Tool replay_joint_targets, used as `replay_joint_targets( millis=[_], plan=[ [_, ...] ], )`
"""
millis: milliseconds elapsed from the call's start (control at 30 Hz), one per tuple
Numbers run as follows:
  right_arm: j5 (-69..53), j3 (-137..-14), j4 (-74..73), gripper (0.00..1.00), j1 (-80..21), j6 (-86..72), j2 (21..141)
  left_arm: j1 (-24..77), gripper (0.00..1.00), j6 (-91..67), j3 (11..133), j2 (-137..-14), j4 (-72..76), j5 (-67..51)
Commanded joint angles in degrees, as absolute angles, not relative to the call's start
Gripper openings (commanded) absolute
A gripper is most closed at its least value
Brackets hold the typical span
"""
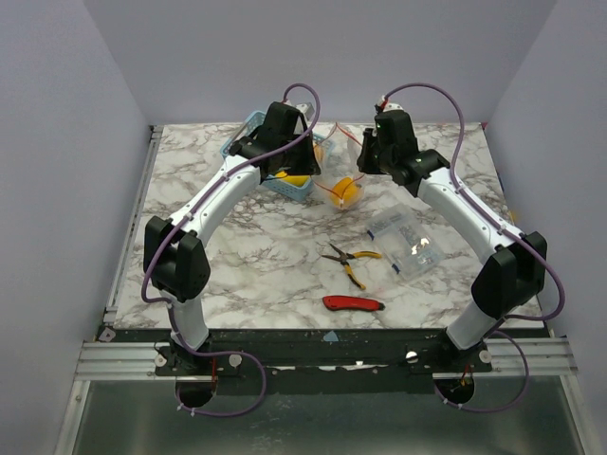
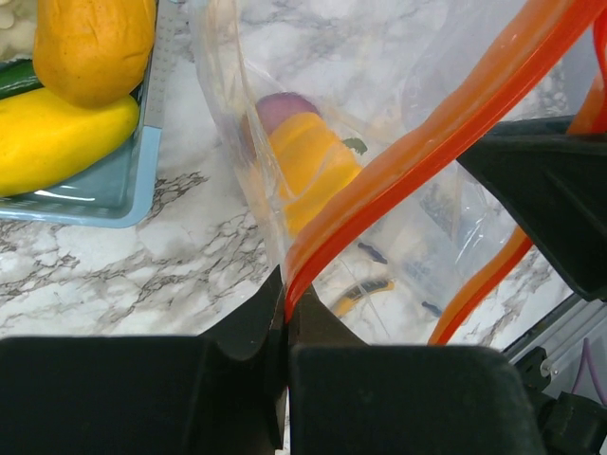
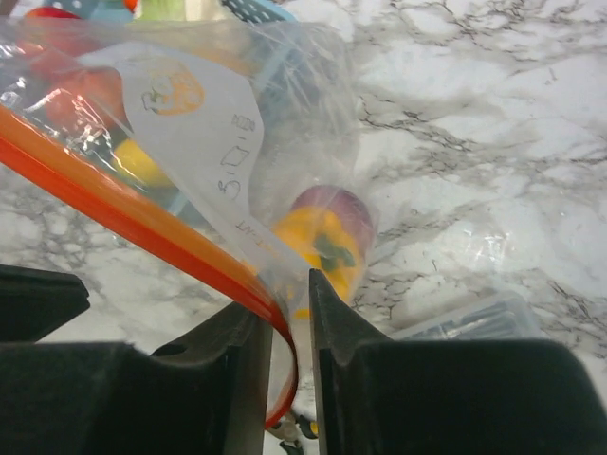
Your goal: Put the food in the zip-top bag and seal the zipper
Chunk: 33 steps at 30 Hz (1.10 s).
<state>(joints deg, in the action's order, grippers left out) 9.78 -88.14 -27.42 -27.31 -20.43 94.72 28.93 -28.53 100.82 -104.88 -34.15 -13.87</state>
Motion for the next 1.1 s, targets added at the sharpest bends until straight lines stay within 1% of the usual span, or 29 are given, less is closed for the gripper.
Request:
replay_joint_targets(
  millis=[0,67,300,433,500,533,567,633,700,800,900,1000,1067],
  plan=[
    [17.0,-91.9,-32.3,0.28,-29.7,-17.5,93.7,28.6,0.00,-29.3,101.0,-102.4,-31.5,-16.6],
    [16.7,-92.5,-32.9,0.35,-30.1,-17.2,93.6,28.7,0.00,-29.4,101.0,-102.3,-31.5,-16.7],
    [17.0,-92.3,-32.9,0.35,-31.0,-17.1,92.3,28.7,0.00,-29.6,102.0,-103.1,-32.4,-17.0],
    [20.5,-92.5,-34.5,0.26,-31.1,-17.4,92.6,28.7,0.00,-29.7,101.9,-103.1,-32.4,-17.2],
    [23.3,-91.6,-34.5,0.14,-31.1,-17.5,91.5,28.6,0.00,-29.2,102.1,-103.2,-32.8,-16.5],
    [26.3,-91.1,-34.3,0.03,-31.1,-17.7,90.9,28.4,0.00,-28.7,102.2,-103.3,-33.1,-15.9],
    [30.1,-90.0,-33.7,0.01,-31.1,-17.7,90.0,28.0,0.00,-28.4,102.3,-103.5,-33.2,-15.6],
    [37.5,-87.3,-31.2,0.01,-31.0,-16.6,88.5,26.8,0.00,-28.7,102.3,-104.1,-33.2,-17.4],
    [41.8,-86.2,-29.6,0.01,-31.1,-15.8,87.9,25.1,0.00,-29.7,103.0,-105.2,-32.9,-23.1],
    [41.4,-85.5,-27.4,0.01,-31.1,-14.9,87.9,24.7,0.00,-29.7,107.8,-107.9,-36.3,-27.9],
    [38.6,-86.2,-27.1,0.01,-31.1,-14.8,89.3,25.3,0.01,-31.0,108.0,-108.1,-34.3,-32.1],
    [38.7,-87.1,-27.3,0.01,-31.0,-14.9,91.0,25.6,0.06,-32.2,108.2,-108.7,-32.2,-35.2],
    [39.4,-87.3,-26.8,0.01,-31.0,-14.8,91.6,25.7,0.12,-32.2,109.3,-109.6,-32.3,-36.0]
  ],
)
